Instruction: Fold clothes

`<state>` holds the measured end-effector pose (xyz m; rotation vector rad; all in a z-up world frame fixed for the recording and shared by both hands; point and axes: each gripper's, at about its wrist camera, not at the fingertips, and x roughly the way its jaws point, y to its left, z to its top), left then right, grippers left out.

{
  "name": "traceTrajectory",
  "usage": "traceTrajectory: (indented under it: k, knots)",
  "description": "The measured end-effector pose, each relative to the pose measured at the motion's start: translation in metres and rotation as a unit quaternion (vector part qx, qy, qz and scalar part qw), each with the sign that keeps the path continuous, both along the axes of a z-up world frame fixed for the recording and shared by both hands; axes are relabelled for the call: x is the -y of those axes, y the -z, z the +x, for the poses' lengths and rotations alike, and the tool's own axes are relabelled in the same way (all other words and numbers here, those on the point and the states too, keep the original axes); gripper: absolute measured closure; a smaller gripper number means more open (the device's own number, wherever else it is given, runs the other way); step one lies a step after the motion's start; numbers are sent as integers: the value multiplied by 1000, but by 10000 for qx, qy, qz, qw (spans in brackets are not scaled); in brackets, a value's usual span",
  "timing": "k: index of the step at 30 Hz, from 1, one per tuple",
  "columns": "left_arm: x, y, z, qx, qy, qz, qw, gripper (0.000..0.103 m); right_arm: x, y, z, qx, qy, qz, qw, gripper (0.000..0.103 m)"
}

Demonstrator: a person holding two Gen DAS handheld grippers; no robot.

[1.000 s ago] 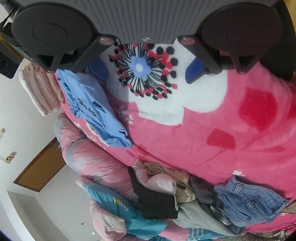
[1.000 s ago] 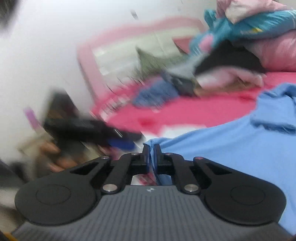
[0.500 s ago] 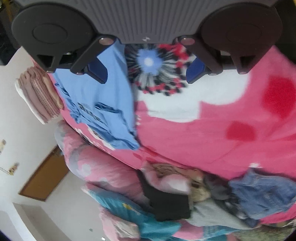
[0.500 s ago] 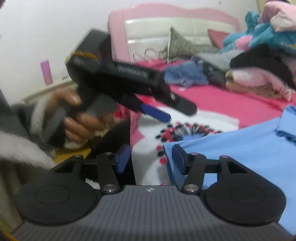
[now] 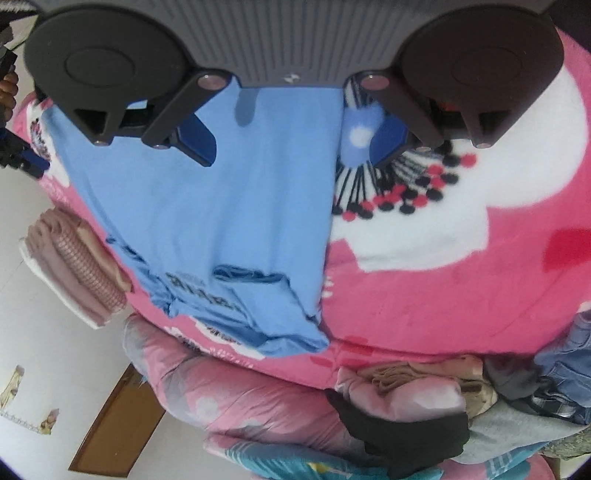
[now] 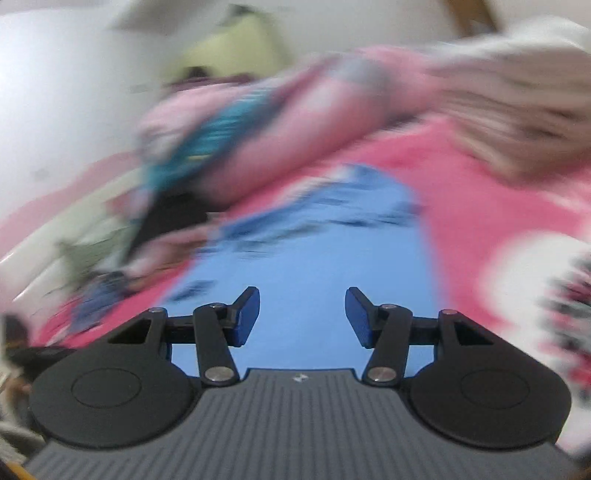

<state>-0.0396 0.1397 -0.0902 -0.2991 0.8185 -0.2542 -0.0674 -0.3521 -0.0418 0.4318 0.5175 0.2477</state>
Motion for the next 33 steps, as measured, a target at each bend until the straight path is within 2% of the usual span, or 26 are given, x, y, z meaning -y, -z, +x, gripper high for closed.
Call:
traceTrajectory:
  k: [3, 6, 8, 9, 11, 13, 17, 19, 21, 25, 27, 28, 30, 33]
  knots:
    - [4, 0, -4, -12, -38, 191, 9998, 12, 22, 23, -6, -393, 371, -53, 9985, 53]
    - [16, 0, -5, -2, -35, 601, 9982, 14, 23, 39, -13, -441, 502, -9, 9978, 68]
    - [26, 0, -6, -1, -5, 968, 9953, 15, 21, 42, -17, -369, 561, -14, 9977, 95]
    - [30, 0, -6, -10, 23, 1127, 9936, 15, 23, 42, -17, -320, 573, 15, 9978, 99]
    - [38, 0, -7, -31, 80, 1377, 9904, 15, 23, 38, -22, -98, 575, -100, 9982, 100]
    - [42, 0, -8, -44, 116, 1486, 9888, 14, 27, 29, -22, 12, 609, -221, 9979, 100]
    - [35, -9, -10, -87, 91, 1442, 9895, 14, 41, 23, -13, -283, 1062, -487, 9928, 95]
    - [29, -17, -11, -2, 18, 1446, 9895, 14, 51, 13, -16, -145, 1133, -337, 9929, 93]
    - [22, -26, -11, 119, -75, 1445, 9894, 13, 54, -4, -15, 155, 1116, -214, 9934, 86]
    - [18, -36, -2, 403, -113, 1246, 9913, 13, 20, -39, 21, 594, 292, -221, 9976, 75]
    - [21, -34, 5, 556, -116, 1187, 9913, 13, -15, -48, 51, 653, -385, -282, 9967, 67]
    - [23, -33, 9, 622, -113, 1151, 9913, 13, -36, -49, 68, 608, -738, -294, 9950, 58]
    - [25, -24, 15, 697, -87, 1044, 9920, 13, -83, -46, 101, 477, -1425, -353, 9880, 55]
    - [26, -9, 25, 737, -57, 914, 9931, 13, -160, -37, 139, 517, -2232, -1100, 9672, 53]
